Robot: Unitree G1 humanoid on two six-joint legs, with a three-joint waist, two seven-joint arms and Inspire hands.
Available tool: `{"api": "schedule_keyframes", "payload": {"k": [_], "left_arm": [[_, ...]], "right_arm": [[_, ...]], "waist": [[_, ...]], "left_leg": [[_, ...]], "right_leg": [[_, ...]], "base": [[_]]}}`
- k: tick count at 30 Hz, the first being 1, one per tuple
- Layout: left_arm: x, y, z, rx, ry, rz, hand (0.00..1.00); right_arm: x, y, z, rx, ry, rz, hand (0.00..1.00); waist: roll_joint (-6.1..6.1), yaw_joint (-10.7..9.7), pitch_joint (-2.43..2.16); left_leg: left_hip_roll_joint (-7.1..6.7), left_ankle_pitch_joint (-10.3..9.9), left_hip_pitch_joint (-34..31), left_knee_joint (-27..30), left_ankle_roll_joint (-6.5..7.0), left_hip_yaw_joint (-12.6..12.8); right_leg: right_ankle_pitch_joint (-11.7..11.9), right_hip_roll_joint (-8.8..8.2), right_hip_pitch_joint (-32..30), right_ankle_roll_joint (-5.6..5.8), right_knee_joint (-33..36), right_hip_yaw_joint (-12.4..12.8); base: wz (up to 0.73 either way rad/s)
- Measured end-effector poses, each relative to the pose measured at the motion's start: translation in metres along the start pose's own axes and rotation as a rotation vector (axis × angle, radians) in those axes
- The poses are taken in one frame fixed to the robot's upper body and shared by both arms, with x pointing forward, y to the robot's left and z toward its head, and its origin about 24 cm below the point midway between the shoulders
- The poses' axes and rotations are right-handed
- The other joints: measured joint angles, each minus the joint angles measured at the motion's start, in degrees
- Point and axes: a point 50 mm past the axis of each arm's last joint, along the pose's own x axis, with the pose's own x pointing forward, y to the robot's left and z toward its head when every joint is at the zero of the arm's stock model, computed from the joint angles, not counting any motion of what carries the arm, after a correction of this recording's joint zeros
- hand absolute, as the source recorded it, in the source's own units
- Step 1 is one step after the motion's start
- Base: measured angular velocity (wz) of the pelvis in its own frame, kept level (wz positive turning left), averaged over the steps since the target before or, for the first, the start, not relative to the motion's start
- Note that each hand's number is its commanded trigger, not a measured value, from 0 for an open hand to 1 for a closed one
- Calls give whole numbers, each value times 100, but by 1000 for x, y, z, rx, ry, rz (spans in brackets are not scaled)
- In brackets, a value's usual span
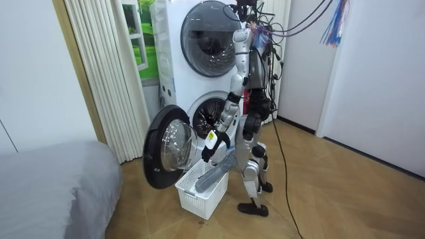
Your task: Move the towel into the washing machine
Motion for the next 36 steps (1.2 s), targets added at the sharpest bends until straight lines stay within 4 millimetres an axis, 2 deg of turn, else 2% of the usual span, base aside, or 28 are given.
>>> {"api": "schedule_keyframes", "payload": {"k": [3,5,9,11,13,16,18,20,24,26,29,31,33,34,36], "left_arm": [[4,-2,19,-7,-41,-11,0],[4,-5,27,-10,-58,-24,0],[7,-3,48,7,-101,-28,0],[10,5,65,34,-148,-9,0],[11,13,79,60,-186,8,0],[13,26,97,100,-236,42,0],[14,36,108,128,-266,68,0],[14,46,122,174,-304,105,0],[13,58,134,251,-347,169,0],[11,68,147,292,-382,214,0],[10,74,152,356,-402,264,0],[10,75,153,398,-406,289,0],[9,78,156,427,-413,318,0],[9,81,157,446,-420,335,0],[8,83,158,471,-429,357,0]], "right_arm": [[2,2,18,-12,-48,-5,0],[4,7,31,-19,-75,-3,0],[7,18,45,-39,-105,12,0],[7,22,52,-83,-114,23,0],[7,24,61,-104,-133,29,0],[7,26,73,-109,-167,34,0],[6,27,78,-110,-186,38,0],[5,27,90,-104,-221,40,0],[3,30,109,-58,-282,50,0],[1,30,118,-10,-324,58,0],[0,32,124,25,-350,80,0],[-1,34,127,61,-370,98,0],[-3,35,133,88,-397,113,0],[-3,37,134,104,-412,127,0],[-3,40,135,104,-425,140,0]], "waist": [[45,0,78],[42,3,109],[12,3,159],[-34,-8,232],[-37,-37,278],[-30,-130,331],[-58,-139,348],[-82,-180,409],[-80,-311,421],[-76,-384,425],[-85,-462,442],[-84,-483,443],[-77,-590,444],[-76,-605,445],[-76,-688,445]], "left_leg": [[0,16,-338,110,25,43],[-5,28,-601,183,37,124],[9,31,-1054,357,44,129],[12,31,-1361,510,44,154],[15,30,-1647,674,45,152],[31,27,-2195,1088,45,141],[34,23,-2487,1295,47,157],[60,-13,-2869,1660,77,158],[162,-206,-3547,2350,79,155],[247,-471,-3999,2787,110,154],[343,-600,-4473,3306,124,170],[415,-684,-4670,3546,102,221],[449,-684,-4900,3716,106,239],[511,-690,-5042,3843,109,254],[532,-699,-5199,3973,102,253]], "right_leg": [[0,-31,-385,0,175,2],[-3,-55,-718,-5,316,9],[-7,-79,-1271,-12,655,1],[-18,-103,-1635,-30,875,24],[-18,-102,-1877,-31,942,79],[-34,-134,-2395,-56,1255,132],[-52,-134,-2700,-84,1455,232],[-78,-160,-3118,-122,1820,275],[-225,-150,-3756,-202,2388,296],[-410,-136,-4230,-263,2822,299],[-496,-115,-4722,-302,3289,375],[-507,-53,-4946,-302,3482,470],[-506,-45,-5200,-294,3658,525],[-483,-7,-5332,-283,3721,539],[-453,12,-5485,-343,3838,535]], "base": [[-8],[-17],[-7],[-7],[-8],[-3],[-9],[-13],[-6],[-5],[-12],[-22],[-12],[-15],[-10]]}}
